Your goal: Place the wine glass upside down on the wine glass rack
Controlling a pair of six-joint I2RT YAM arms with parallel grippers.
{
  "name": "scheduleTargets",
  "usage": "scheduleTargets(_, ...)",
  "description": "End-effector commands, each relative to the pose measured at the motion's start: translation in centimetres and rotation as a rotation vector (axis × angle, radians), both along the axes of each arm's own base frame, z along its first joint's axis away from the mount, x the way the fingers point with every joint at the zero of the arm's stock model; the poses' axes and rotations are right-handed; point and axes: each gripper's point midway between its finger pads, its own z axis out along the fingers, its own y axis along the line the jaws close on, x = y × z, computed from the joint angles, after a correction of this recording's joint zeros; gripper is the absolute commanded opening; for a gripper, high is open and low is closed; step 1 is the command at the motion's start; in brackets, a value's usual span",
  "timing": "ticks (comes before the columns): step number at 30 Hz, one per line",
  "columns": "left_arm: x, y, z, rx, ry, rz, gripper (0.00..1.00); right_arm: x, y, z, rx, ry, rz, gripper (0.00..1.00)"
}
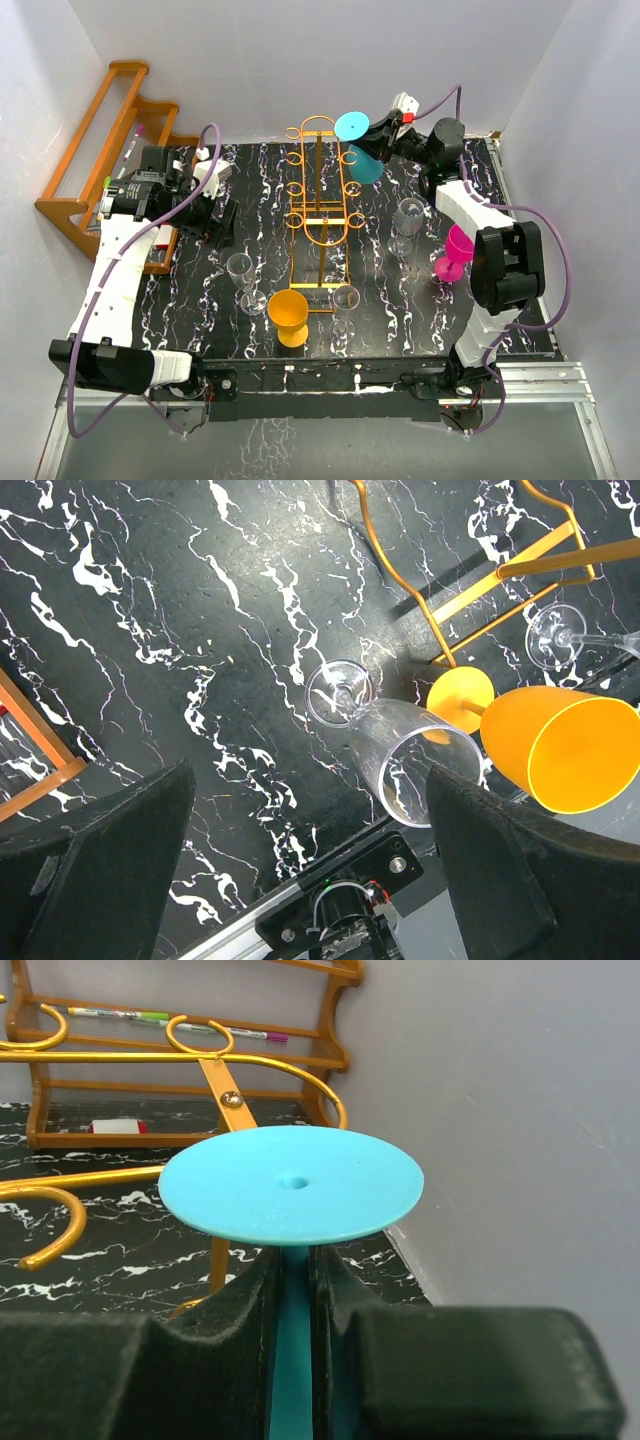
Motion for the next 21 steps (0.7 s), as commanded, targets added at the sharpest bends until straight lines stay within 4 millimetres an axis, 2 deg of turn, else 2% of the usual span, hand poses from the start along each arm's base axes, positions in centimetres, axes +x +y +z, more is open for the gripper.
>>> scheduleTargets(1,0.0,-0.2,0.2,-0.016,-0.006,-0.002,0.97,-0.3,0.6,2.2,0.003,-0.082,0.019,0.08)
scheduleTargets(13,0.0,-0.3,-0.8,-0.025,0.023,-0.007,0.97,-0.2,0.7,1.5,-0.002,-0.072,0.022,0.08)
scheduleTargets(19,0.0,-0.4,-1.2,-0.026,0.032,-0.008,0.97,-0.6,0.7,1.5,0.021,-0.077,0.025,0.23)
scheduleTargets(21,0.0,-0.4,-1.2,-0.029,0.035,-0.006,0.97,-0.6,0.8,1.4,0.021,-0.075,0.028,0.34)
